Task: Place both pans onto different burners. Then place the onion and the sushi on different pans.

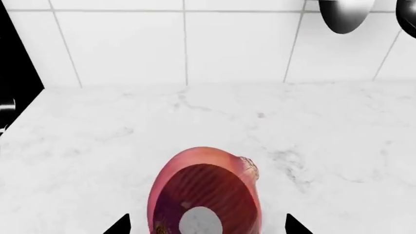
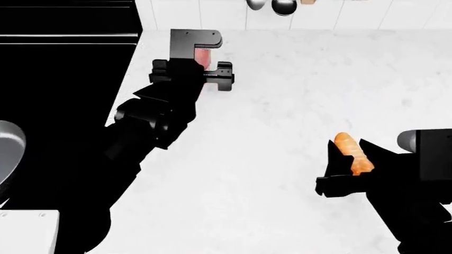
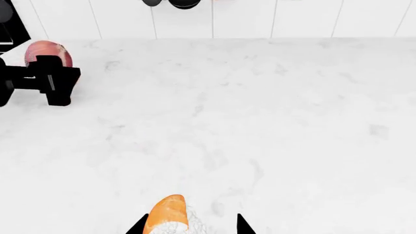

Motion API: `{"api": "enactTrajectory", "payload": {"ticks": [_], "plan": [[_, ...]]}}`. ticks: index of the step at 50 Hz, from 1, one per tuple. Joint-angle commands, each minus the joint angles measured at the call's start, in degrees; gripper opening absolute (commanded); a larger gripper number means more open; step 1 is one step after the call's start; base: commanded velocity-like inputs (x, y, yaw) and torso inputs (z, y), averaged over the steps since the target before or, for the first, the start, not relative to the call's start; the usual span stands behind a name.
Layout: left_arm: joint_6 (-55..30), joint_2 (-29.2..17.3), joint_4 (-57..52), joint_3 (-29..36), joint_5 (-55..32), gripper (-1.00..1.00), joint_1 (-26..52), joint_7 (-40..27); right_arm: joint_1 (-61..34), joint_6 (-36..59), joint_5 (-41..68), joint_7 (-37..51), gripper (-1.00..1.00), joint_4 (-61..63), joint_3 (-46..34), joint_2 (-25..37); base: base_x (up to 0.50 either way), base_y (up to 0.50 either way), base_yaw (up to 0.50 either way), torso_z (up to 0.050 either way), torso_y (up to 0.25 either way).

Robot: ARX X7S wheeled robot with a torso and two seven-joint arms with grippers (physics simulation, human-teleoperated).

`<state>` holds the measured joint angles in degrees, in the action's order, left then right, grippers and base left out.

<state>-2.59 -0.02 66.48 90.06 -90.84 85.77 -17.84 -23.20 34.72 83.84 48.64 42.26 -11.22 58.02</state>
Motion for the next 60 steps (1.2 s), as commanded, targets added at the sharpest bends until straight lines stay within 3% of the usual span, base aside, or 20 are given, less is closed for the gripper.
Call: {"api": "enactTrajectory", "payload": {"ticks": [1,23,39,45,52,60], "plan": [[-0.20,0.01,0.41,-0.07,-0.98,-1.00,-0.17,-0.05,0.17,0.26,-0.85,-0.50,-1.00,0.07,0.14,-0.13,0.00,0.00,0.00,0.000,0.000],[2.76,0.01,1.55,0.39,-3.22,-1.00,0.06,0.46,0.04,0.34,-1.06,-0.32,-1.00,0.33,-0.15,-0.50,0.00,0.00,0.00,0.000,0.000],[3.40,-0.02,-0.56,1.30,-1.20,-1.00,-0.27,3.54,-1.02,1.01,-1.33,-0.07,-1.00,0.44,-1.11,-1.35,0.00,0.00,0.00,-0.012,0.227],[3.37,-16.02,-34.29,1.49,-0.46,-1.00,0.76,-9.14,-1.59,1.18,-1.41,0.13,-1.00,0.53,-1.46,-1.87,0.00,0.00,0.00,-0.013,0.250],[3.82,-29.12,-60.24,1.98,1.21,-1.00,1.10,-17.94,-2.27,1.52,-1.53,0.17,-1.00,0.67,-1.91,-2.28,0.00,0.00,0.00,-0.013,0.250],[4.74,-40.90,-80.84,2.13,3.05,-1.00,0.74,-25.28,-2.24,1.48,-1.74,0.04,-1.00,0.87,-2.04,-2.45,0.00,0.00,0.00,-0.013,0.250]]}}
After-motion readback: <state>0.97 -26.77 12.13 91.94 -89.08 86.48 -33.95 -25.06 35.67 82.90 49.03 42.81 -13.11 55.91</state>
